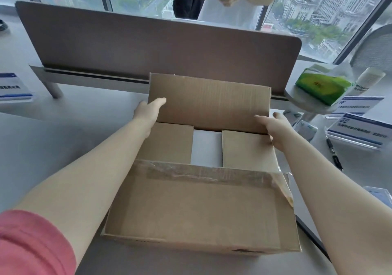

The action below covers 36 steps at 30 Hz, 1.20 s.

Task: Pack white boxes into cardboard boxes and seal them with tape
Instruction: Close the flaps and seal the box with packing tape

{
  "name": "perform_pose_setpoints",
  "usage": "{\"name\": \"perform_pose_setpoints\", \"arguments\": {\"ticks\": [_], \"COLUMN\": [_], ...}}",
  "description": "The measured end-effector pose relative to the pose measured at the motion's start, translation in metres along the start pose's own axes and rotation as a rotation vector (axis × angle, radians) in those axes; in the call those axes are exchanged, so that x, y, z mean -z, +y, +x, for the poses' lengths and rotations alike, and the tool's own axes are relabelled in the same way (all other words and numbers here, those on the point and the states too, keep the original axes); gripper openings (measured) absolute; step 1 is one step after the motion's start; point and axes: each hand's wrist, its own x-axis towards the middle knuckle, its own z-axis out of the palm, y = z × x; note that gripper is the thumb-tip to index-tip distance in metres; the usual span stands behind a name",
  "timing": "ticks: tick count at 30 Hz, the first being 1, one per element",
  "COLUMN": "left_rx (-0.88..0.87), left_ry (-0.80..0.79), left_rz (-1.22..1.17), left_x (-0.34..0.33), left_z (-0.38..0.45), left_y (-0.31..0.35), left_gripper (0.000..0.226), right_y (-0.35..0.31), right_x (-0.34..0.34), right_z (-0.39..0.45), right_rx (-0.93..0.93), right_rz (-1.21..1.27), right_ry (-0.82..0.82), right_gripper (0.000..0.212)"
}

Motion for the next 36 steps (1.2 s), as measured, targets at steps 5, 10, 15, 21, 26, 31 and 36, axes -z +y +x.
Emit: {"name": "perform_pose_setpoints", "arguments": {"ticks": [5,10,15,21,26,31,36], "left_rx": [-0.032,-0.095,-0.027,-0.107,-0.116,-0.251,-0.32], "left_ry": [0.001,0.019,0.096,0.096,0.097,0.215,0.151], "left_rz": [-0.153,-0.181,-0.062,0.352,0.63,1.056,1.201], "left_x": [0.005,0.014,0.028,0.041,0.035,0.021,0.003], "left_z": [-0.012,-0.031,-0.052,-0.066,-0.07,-0.074,-0.069], "left_y": [0.009,0.014,0.0,-0.03,-0.051,-0.051,-0.036], "left_gripper": [0.075,0.071,0.036,0.01,0.03,0.024,0.033], "right_y": [-0.009,-0.01,0.004,0.028,0.048,0.05,0.046], "right_x": [0.005,0.017,0.031,0.031,0.027,0.025,0.025], "right_z": [-0.015,-0.028,-0.047,-0.066,-0.075,-0.079,-0.072], "right_rx": [0.034,0.017,0.008,0.096,0.125,0.179,0.124], "right_rz": [0.187,0.255,0.102,-0.251,-0.275,-0.302,-0.304], "right_ry": [0.015,0.07,0.059,-0.015,-0.035,0.018,0.042], "right_gripper": [0.06,0.081,0.018,0.033,0.029,0.028,0.027]}}
